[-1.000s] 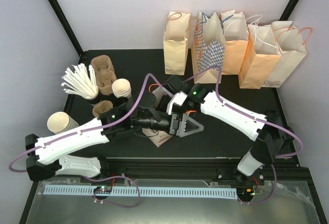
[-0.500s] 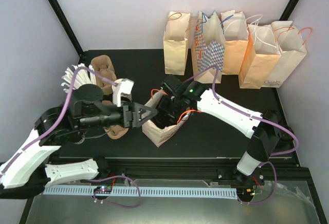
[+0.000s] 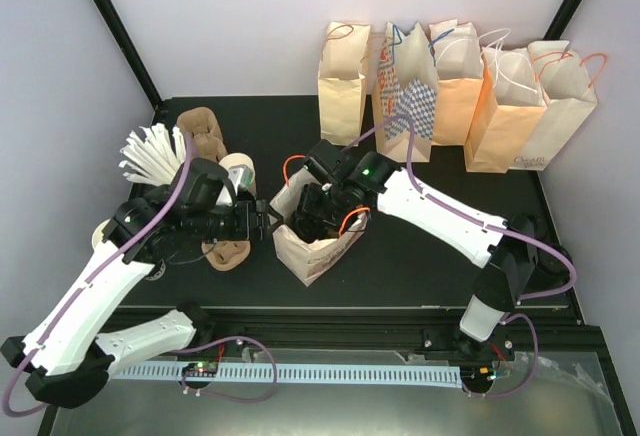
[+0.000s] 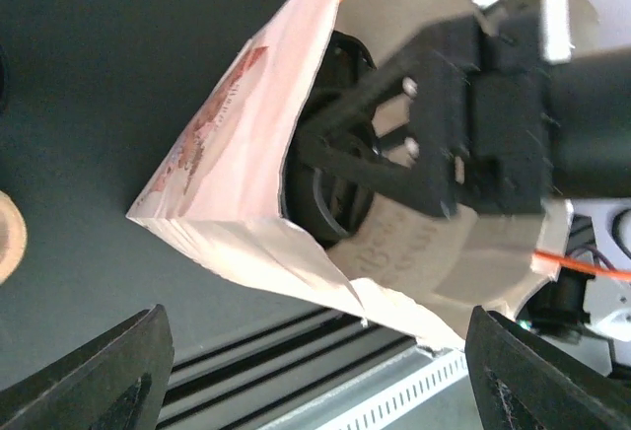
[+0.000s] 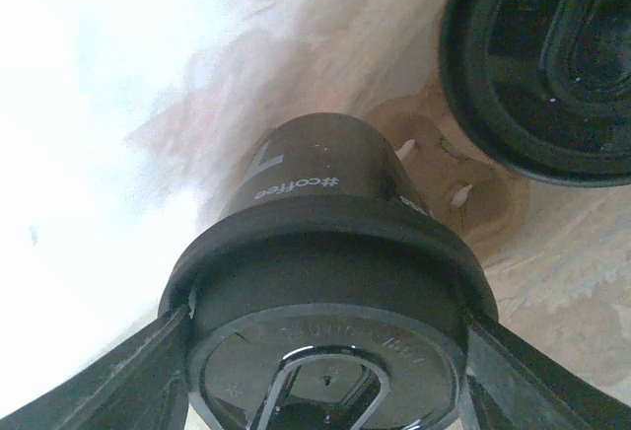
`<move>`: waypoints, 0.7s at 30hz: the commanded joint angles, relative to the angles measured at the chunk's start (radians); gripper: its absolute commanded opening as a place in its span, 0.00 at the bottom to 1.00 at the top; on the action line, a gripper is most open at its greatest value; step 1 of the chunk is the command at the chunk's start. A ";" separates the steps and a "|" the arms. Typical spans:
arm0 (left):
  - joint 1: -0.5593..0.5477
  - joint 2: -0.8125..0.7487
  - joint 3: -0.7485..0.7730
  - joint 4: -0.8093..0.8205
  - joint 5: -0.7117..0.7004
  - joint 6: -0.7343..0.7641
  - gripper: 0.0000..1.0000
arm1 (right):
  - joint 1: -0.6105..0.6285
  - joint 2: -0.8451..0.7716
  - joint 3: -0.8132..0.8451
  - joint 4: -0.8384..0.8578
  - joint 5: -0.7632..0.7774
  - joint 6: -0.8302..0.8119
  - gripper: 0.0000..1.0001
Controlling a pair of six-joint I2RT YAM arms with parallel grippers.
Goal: Pack the takeout coffee
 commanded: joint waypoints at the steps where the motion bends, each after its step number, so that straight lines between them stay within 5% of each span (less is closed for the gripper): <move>1: 0.113 0.035 -0.016 0.062 0.151 0.125 0.83 | 0.041 0.029 0.088 -0.061 0.077 -0.189 0.35; 8: 0.195 0.127 -0.015 0.127 0.274 0.247 0.72 | 0.073 0.071 0.113 -0.116 0.147 -0.384 0.36; 21: 0.260 0.295 0.037 0.063 0.342 0.447 0.27 | 0.075 0.006 0.008 0.023 0.067 -1.111 0.42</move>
